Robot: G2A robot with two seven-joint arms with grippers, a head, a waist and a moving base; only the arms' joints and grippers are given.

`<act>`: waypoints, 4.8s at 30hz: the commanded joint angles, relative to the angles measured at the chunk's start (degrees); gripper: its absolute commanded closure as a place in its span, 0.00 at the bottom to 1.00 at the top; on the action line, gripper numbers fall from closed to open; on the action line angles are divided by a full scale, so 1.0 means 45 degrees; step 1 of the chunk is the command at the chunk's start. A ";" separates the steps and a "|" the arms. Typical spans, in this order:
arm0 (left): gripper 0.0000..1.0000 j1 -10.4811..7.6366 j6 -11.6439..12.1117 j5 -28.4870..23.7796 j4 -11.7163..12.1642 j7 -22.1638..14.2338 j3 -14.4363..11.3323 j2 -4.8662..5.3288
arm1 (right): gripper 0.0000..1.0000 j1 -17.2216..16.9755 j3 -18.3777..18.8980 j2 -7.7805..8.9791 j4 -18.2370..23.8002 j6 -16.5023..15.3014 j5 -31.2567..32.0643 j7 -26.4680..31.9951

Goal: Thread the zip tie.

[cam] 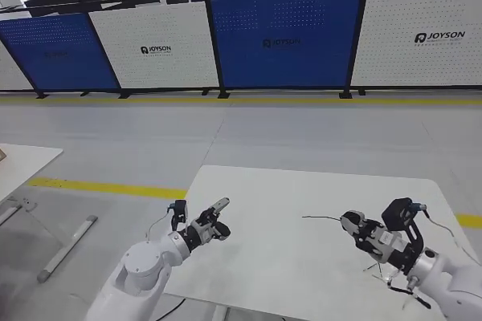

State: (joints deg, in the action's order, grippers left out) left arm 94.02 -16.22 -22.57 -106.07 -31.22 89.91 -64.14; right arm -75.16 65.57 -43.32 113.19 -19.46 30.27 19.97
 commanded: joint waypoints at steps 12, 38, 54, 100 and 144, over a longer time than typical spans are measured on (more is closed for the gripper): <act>0.00 -0.0787 -0.0724 -0.3110 0.1877 -0.2516 -0.0214 0.0340 | 1.00 0.1082 -0.2180 -0.0227 0.0005 -0.0006 0.3435 -0.0310; 0.00 -0.2359 -0.0724 -0.6980 0.2978 -0.1188 -0.3032 0.1170 | 1.00 0.3259 -0.4680 -0.0974 0.0304 -0.0006 0.6517 0.0641; 0.00 -0.2483 -0.0724 -0.8370 0.2304 0.0267 -0.4117 0.1112 | 1.00 0.3259 -0.4680 -0.0974 0.0304 -0.0006 0.6517 0.0641; 0.62 -0.2906 -0.0625 -1.0064 0.2304 0.1276 -0.5099 0.0993 | 1.00 0.4802 -0.6699 -0.1750 0.0221 -0.0006 1.0338 0.1318; 0.46 -0.2636 -0.0536 -0.9771 0.2096 0.1070 -0.5383 0.1257 | 1.00 0.4802 -0.6699 -0.1750 0.0221 -0.0006 1.0338 0.1318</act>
State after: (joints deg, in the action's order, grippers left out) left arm 82.10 -18.72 -66.45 -96.57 -26.36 65.66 -58.46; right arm -53.56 35.42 -51.20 114.18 -19.48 76.79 25.90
